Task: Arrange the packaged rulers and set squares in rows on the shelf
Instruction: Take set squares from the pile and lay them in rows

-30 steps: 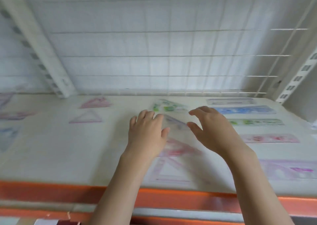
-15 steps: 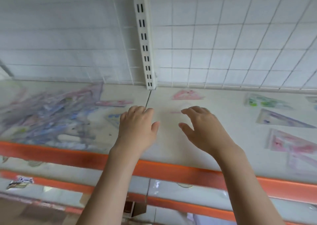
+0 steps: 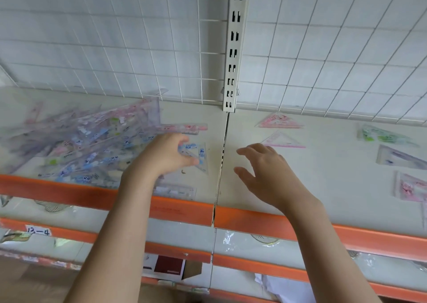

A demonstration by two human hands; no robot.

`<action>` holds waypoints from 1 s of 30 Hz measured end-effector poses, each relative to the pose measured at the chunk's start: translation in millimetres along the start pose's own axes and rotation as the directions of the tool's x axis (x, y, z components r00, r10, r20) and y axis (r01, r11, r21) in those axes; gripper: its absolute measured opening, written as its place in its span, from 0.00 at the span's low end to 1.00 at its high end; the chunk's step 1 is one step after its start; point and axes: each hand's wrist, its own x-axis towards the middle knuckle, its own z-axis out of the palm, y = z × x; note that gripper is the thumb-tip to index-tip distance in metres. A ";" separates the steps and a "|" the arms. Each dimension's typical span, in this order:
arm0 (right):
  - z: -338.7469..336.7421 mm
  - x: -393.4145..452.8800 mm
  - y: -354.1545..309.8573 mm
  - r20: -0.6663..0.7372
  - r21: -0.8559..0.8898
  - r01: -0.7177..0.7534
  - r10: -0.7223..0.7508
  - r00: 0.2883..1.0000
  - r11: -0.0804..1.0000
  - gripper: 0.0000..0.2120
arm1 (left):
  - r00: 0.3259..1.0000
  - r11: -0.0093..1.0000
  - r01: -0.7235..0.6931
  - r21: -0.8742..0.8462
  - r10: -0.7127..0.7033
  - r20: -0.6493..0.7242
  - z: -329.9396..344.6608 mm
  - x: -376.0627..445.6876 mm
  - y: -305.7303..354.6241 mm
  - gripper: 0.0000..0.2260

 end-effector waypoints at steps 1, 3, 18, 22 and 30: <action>-0.7 0.8 1.3 0.002 -0.001 0.002 -0.002 1.000 1.000 0.21 | 0.999 1.000 0.017 -0.025 -0.016 0.038 -2.5 4.6 -0.5 0.32; -1.6 2.5 4.0 -0.008 0.004 0.002 -0.002 1.000 1.000 0.20 | 0.993 0.999 0.040 0.020 -0.043 0.113 -6.8 13.7 -0.1 0.34; -4.2 13.4 15.6 -0.003 0.030 0.033 -0.033 0.999 0.999 0.21 | 0.977 0.953 -0.017 0.303 -0.049 0.210 -12.8 40.6 0.9 0.23; -7.5 24.0 10.7 0.008 0.040 0.058 -0.058 0.998 0.998 0.20 | 0.988 0.982 -0.152 -0.113 0.149 -0.036 -4.7 18.1 -3.0 0.06; -6.4 68.4 -14.8 0.040 0.064 0.114 -0.117 0.992 0.991 0.17 | 0.995 0.989 -0.090 -0.113 0.085 -0.055 11.1 -1.0 -0.9 0.19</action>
